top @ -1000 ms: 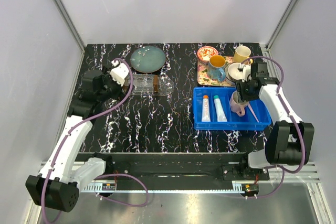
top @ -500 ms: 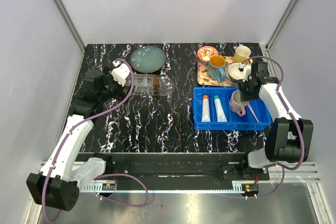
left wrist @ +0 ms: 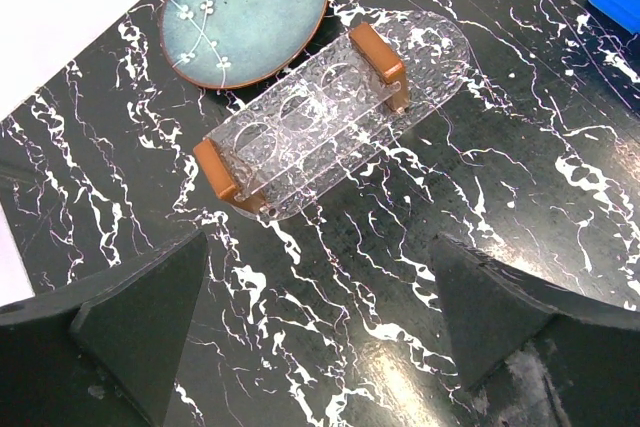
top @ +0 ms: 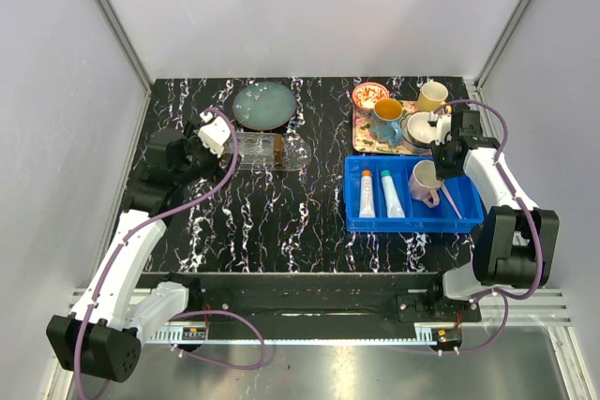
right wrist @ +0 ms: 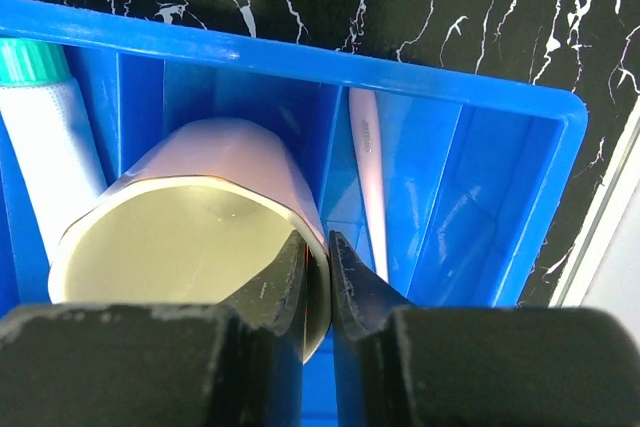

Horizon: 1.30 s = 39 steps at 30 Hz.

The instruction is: Prepare toiletry sets of a toothbrush and toothpaste on the tray

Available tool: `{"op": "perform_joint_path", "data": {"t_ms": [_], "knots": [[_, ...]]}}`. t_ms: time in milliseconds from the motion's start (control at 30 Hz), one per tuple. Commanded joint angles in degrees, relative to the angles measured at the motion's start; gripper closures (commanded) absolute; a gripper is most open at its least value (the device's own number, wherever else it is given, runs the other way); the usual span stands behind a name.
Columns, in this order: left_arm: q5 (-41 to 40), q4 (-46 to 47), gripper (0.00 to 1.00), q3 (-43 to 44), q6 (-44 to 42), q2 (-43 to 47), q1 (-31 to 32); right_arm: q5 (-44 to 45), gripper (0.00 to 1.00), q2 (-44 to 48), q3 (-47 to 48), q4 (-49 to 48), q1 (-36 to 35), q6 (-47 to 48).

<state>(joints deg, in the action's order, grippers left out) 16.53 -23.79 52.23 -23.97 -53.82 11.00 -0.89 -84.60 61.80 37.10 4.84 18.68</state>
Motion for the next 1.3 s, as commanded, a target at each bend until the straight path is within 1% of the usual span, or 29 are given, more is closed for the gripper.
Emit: {"op": "perform_joint_path", "data": {"t_ms": [0,300,900,1100,1267], "knots": [[1.48,3.14,0.01,-0.11,0.32,1.53,-0.19,-2.63,0.87,-0.13,1.57,1.3,-0.27,-0.04],[1.83,2.96,0.01,-0.02,0.24,1.27,-0.19,-4.12,1.0,0.05,4.82,4.03,-0.36,-0.4],[2.63,3.05,0.01,1.47,0.32,-0.49,-0.19,-7.2,1.0,1.54,13.16,10.88,-0.18,0.04],[2.54,2.61,0.01,2.26,0.32,-0.76,-0.19,-8.78,1.0,0.75,19.05,14.92,-0.18,0.83],[2.36,1.91,0.01,3.4,0.59,-1.2,-0.19,-12.38,1.0,-1.0,26.6,19.58,-0.18,1.19]]}}
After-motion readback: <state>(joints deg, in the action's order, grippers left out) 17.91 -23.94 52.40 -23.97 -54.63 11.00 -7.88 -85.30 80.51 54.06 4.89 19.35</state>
